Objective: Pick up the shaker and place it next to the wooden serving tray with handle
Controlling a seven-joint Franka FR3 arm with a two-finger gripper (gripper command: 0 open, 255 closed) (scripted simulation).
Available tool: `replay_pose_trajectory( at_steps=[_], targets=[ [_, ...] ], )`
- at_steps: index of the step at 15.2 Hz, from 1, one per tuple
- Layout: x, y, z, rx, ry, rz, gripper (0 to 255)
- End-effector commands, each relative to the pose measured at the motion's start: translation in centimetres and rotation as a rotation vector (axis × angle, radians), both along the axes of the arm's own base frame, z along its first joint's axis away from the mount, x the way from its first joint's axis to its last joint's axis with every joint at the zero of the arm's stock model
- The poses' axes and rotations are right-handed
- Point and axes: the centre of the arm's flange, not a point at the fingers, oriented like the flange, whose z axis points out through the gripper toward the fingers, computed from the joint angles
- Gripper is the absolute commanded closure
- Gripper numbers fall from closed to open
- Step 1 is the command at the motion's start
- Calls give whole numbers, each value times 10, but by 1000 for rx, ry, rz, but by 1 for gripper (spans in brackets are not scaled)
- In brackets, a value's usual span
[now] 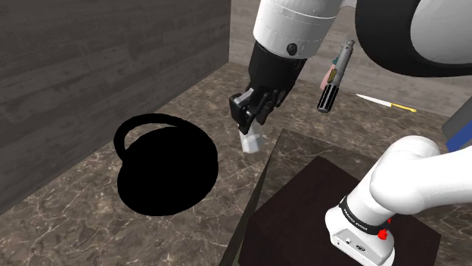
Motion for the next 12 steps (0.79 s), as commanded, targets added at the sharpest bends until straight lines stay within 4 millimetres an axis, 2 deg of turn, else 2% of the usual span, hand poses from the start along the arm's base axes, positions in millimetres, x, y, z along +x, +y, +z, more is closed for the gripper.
replay_pose_trajectory(
  at_steps=[1, 12],
  targets=[
    [0, -1, -11, 0, 0, 0, 255],
    [0, -1, -69, 0, 0, 0, 255]
  ],
)
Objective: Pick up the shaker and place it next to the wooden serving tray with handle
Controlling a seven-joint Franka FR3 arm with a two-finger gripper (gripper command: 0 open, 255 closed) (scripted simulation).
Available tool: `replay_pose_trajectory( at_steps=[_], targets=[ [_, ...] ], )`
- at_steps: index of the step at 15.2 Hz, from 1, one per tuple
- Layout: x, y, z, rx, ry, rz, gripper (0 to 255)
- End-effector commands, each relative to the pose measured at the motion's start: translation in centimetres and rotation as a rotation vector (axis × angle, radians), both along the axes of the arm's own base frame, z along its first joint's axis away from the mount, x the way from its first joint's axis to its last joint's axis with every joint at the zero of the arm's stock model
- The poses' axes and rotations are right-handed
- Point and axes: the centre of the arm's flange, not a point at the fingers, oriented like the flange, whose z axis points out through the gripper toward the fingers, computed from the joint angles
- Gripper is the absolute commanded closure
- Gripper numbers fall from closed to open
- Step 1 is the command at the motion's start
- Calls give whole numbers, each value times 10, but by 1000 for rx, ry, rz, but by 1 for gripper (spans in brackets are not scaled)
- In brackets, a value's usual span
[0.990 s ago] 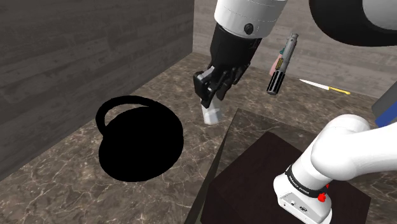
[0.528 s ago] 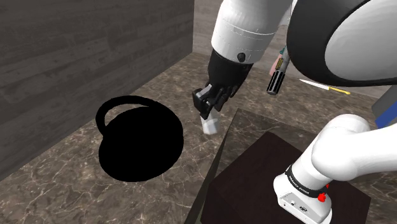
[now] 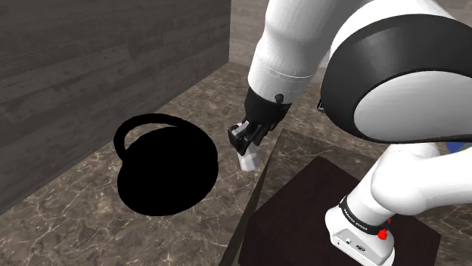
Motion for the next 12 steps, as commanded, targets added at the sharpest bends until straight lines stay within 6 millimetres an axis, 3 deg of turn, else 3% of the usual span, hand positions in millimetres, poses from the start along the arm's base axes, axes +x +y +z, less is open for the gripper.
replay_pose_trajectory(
  at_steps=[1, 12],
  targets=[
    [0, 0, -10, 0, 0, 0, 255],
    [0, 0, -68, 0, 0, 0, 255]
  ],
)
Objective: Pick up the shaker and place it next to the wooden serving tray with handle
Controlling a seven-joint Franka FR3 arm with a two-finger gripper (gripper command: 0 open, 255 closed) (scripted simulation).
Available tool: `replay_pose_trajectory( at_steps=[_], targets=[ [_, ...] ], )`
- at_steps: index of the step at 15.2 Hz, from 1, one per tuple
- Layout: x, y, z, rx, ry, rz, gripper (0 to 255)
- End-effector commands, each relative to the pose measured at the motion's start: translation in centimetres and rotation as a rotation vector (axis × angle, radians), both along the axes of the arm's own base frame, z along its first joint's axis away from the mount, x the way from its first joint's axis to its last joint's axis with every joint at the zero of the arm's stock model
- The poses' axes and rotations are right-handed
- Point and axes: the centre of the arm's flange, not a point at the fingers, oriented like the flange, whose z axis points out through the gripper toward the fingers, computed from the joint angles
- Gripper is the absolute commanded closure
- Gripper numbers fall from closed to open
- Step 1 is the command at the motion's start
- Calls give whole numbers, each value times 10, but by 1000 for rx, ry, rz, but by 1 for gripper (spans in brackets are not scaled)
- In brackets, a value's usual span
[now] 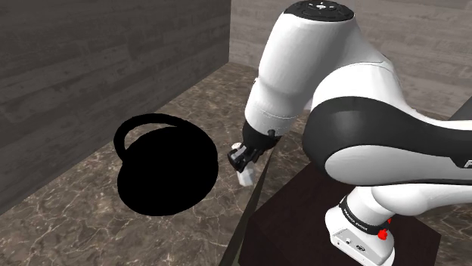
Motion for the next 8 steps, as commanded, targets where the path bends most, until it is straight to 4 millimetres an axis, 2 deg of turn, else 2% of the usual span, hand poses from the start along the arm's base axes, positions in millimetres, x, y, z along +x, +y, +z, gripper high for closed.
replay_pose_trajectory(
  at_steps=[1, 8],
  targets=[
    [1, 1, -10, 0, 0, 0, 255],
    [1, 1, -47, 0, 0, 0, 255]
  ],
)
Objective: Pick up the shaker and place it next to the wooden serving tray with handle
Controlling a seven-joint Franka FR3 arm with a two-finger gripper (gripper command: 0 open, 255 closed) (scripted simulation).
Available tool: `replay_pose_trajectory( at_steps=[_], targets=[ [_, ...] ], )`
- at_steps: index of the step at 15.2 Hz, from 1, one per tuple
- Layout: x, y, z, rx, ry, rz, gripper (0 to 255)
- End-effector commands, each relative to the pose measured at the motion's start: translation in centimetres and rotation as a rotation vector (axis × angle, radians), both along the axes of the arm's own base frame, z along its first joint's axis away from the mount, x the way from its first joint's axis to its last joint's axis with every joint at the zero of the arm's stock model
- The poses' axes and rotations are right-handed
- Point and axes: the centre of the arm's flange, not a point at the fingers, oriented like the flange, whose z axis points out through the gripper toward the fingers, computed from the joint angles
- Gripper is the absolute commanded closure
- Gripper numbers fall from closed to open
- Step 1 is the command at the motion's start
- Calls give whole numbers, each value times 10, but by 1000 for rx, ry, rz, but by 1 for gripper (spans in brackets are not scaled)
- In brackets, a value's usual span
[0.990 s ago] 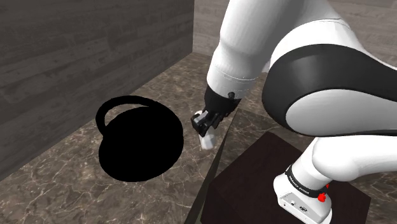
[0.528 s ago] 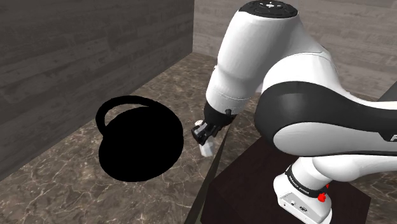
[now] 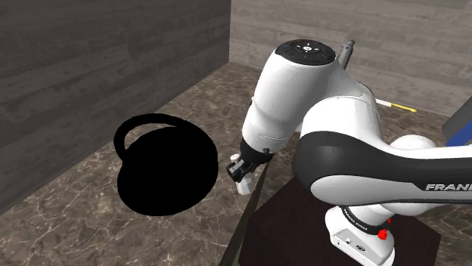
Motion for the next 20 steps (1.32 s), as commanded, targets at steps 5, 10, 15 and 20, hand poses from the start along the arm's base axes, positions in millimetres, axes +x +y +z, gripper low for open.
replay_pose_trajectory(
  at_steps=[5, 10, 15, 20],
  targets=[
    [0, 1, -31, 0, 0, 0, 255],
    [0, 1, -58, 0, 0, 0, 255],
    [0, 1, -86, 0, 0, 0, 255],
    [0, 1, -86, 0, 0, 0, 255]
  ],
)
